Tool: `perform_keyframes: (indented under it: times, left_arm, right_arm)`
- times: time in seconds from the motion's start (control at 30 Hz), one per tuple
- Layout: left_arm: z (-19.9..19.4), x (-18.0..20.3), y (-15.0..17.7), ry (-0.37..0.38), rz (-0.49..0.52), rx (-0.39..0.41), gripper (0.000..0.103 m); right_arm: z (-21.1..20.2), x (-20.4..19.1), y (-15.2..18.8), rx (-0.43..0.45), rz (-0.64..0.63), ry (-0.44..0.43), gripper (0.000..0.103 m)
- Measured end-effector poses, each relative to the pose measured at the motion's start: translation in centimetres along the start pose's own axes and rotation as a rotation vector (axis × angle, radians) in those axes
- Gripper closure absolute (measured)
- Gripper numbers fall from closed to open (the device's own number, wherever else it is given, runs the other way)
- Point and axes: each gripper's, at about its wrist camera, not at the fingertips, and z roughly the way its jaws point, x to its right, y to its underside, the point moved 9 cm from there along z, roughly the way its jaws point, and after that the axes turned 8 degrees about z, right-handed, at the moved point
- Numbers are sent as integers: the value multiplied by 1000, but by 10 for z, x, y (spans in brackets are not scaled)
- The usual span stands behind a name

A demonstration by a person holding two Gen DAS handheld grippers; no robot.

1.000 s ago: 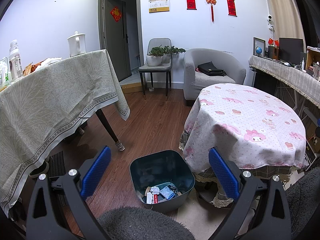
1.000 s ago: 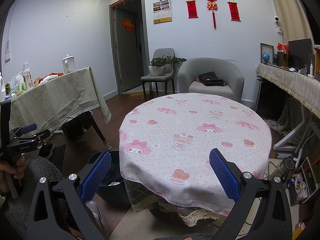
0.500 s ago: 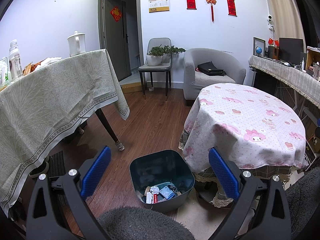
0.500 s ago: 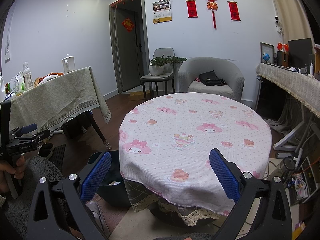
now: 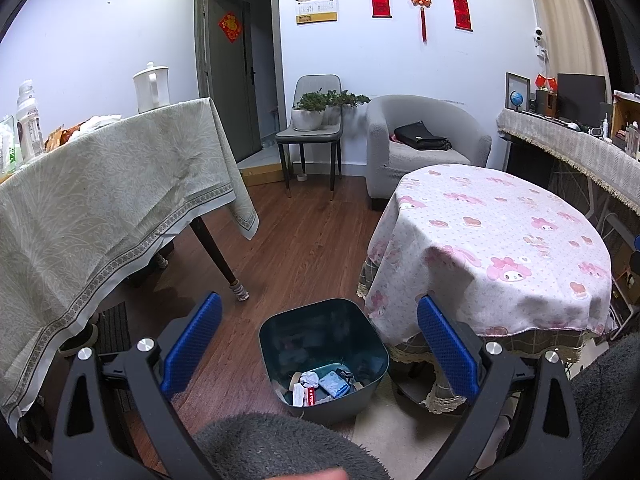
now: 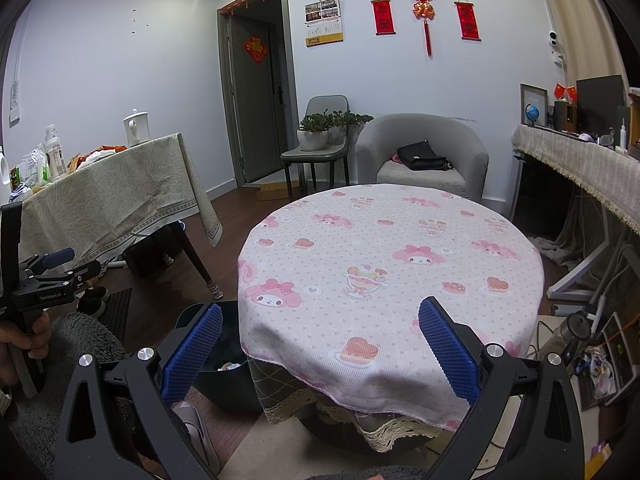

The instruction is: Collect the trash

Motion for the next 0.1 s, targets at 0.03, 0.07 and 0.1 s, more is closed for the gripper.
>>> perform_keyframes:
  times: [0.03,0.07,0.1]
  left_arm:
    - [0,1,1,-1,0,0,3]
    - [0,1,1,-1,-1,0,3]
    - [0,1,1,0,-1,-1,3]
  right_arm:
    - [0,1,0,0,0,0,3]
    - [0,1,0,0,0,0,3]
    - [0,0,0,0,0,0,3]
